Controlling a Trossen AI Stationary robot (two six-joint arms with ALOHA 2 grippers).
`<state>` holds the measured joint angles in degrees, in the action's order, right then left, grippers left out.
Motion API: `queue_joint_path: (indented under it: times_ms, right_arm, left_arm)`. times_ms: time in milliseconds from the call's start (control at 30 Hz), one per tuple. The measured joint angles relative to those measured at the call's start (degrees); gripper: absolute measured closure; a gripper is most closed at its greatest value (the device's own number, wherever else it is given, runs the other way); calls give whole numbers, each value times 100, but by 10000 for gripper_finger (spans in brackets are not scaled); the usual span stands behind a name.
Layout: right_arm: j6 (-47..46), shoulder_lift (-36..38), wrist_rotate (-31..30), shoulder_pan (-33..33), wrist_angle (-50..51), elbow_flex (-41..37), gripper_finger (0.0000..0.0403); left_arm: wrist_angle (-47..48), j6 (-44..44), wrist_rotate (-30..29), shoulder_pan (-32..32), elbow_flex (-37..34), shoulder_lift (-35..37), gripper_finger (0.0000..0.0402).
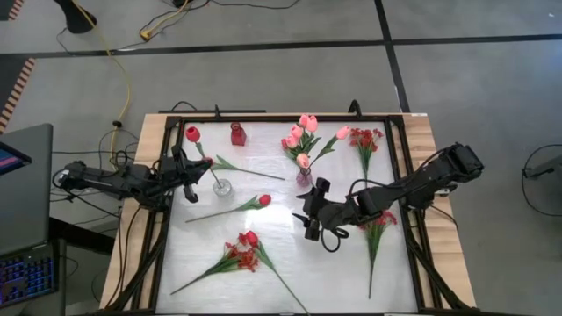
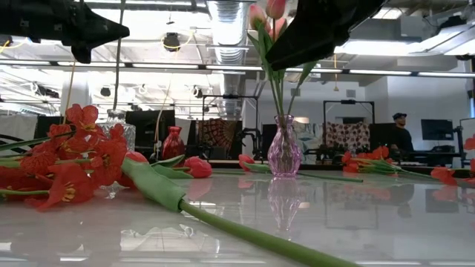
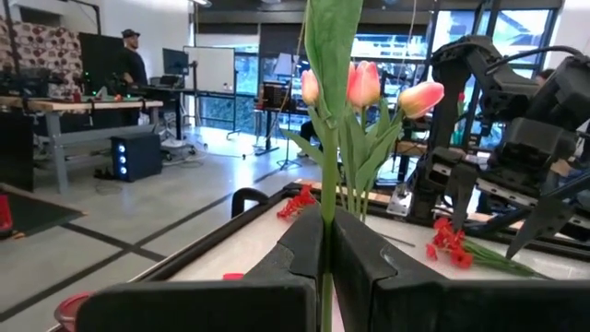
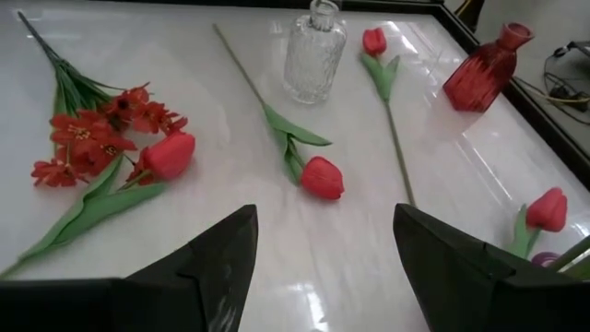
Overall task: Sort flowers into vase by color
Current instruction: Put the red tulip into the transparent vase
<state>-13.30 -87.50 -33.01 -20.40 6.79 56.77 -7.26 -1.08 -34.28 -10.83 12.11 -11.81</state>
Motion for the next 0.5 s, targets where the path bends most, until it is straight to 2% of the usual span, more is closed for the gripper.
queue_joint_path:
  times_ms: [500]
  right_arm:
    - [26, 0, 9, 0, -98, 0, 121]
  left_arm:
    - [-64, 365, -46, 0, 1, 0, 401]
